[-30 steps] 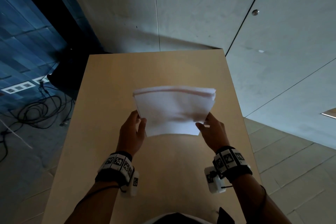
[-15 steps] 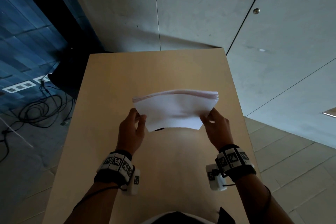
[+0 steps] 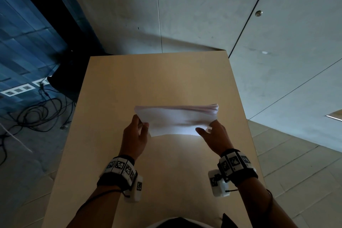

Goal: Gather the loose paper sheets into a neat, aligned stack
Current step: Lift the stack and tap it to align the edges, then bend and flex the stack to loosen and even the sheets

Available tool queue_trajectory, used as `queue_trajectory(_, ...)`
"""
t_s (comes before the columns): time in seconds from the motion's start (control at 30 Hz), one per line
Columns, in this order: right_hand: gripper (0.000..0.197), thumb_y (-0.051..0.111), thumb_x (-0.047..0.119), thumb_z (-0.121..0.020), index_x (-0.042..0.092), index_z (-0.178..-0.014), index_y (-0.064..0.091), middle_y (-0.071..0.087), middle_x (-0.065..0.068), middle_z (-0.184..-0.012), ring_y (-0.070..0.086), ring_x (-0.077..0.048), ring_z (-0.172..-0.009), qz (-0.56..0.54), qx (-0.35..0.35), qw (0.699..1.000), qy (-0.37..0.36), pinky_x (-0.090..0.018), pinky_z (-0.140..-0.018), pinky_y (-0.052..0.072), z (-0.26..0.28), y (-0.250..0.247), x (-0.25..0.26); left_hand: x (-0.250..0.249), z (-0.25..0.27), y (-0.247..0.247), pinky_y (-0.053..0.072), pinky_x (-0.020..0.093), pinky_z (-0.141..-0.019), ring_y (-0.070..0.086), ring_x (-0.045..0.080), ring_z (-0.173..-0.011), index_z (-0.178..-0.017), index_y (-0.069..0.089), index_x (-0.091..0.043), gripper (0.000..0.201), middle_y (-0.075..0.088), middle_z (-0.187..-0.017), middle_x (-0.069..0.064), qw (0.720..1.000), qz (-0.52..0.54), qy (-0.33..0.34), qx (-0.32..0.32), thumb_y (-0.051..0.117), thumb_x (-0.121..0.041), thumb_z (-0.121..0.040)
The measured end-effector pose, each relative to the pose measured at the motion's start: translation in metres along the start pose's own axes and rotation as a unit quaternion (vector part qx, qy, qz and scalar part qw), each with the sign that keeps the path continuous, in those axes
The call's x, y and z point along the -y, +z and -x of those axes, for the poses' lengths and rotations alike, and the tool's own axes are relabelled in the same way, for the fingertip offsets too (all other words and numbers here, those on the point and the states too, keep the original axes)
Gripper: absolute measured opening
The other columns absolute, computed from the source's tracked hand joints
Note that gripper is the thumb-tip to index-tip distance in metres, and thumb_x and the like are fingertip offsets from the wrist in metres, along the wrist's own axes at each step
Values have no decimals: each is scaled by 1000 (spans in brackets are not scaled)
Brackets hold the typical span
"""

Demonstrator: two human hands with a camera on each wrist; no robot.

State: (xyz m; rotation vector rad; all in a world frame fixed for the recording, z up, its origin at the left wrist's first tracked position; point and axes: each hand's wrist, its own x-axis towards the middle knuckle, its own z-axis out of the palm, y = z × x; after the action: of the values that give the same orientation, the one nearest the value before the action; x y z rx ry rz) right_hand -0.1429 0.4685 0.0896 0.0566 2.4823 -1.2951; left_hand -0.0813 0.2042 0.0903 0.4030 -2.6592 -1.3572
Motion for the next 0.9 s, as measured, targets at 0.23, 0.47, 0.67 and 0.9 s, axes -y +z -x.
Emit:
queue_trajectory(0.23,23,66,22,-89,15,-111,67,69,4,-95,68,-19,-94,-53,-65,994,-64,-35,-88,54,-1,-15,27,-1,-8,-3,48,23,-78,64,17,-102,-127,53,-9,34,68,-113,7,1000,-8,2,19,56,-17,-94)
queue_trajectory(0.47,48,73,18,-81,27,-124,52,66,-1,-113,66,-27,-105,-113,-75,990,-42,-45,-92,54,-11,-47,30,-41,-24,-20,50,23,-66,64,17,-76,-99,63,-9,11,69,-85,0,995,-59,84,0,56,-16,-94)
queue_trajectory(0.67,78,77,21,-78,23,-144,37,49,4,-138,45,-8,-126,42,-112,969,-215,-26,-107,33,12,-85,84,-102,-47,-42,45,29,-66,64,31,-77,-111,63,-12,22,71,-88,12,959,-206,180,71,52,-14,-92)
queue_trajectory(0.9,20,66,28,-87,11,-97,70,74,-6,-86,68,-30,-80,40,-16,988,-147,-25,-70,55,11,-57,73,-134,-43,-24,55,43,-79,67,30,-92,-117,59,-25,30,72,-106,3,916,-308,220,133,51,-18,-89)
